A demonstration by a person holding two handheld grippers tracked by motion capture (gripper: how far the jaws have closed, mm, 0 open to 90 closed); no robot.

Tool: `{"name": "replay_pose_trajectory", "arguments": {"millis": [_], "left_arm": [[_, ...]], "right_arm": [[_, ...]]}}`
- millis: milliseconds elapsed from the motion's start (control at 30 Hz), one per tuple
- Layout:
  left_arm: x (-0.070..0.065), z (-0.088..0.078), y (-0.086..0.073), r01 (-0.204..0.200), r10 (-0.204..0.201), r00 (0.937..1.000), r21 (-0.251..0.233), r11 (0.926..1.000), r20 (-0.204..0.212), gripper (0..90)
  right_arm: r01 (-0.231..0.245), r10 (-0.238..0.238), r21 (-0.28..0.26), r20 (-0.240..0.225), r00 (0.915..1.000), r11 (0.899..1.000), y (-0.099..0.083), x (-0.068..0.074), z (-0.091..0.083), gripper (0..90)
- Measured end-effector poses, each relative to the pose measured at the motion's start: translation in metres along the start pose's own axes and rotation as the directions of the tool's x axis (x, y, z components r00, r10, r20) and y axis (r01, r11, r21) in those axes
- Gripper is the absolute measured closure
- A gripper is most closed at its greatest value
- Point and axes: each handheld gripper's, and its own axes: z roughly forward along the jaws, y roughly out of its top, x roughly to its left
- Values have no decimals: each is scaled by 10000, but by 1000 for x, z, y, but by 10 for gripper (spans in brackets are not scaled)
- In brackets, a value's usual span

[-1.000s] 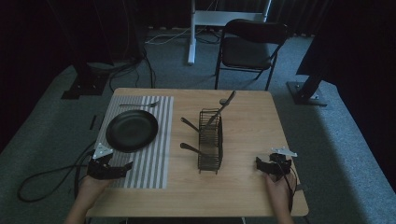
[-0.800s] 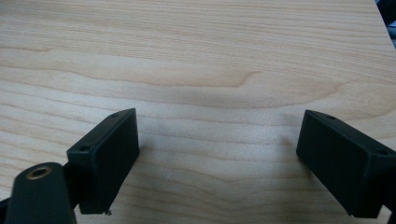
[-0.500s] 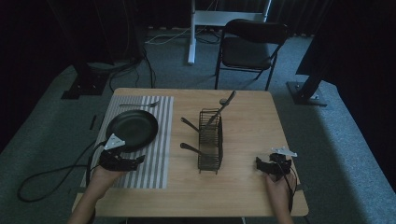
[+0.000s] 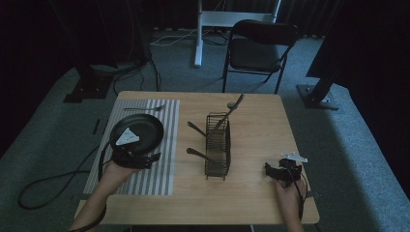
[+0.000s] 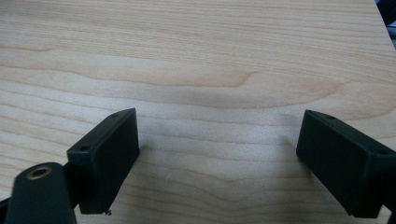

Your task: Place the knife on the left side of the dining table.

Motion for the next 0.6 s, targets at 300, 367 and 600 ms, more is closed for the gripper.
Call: {"name": "replay_pose_trajectory", "arguments": {"millis": [300,367,600], "left_arm": [[-4,8,16,-190,189,9993,-2,9998,330,96],[-4,8,20,-213,213,9991,-21,9998,366,96],[-8,8,37,-368,382,9973,-238,9990,631,96]], "right_arm": [[-4,4,0,1,10000,10000,0,0,0,122],[-3,3,1,1,10000,10000,0,0,0,122],[-5,5,1,0,10000,10000,0,0,0,122]]}}
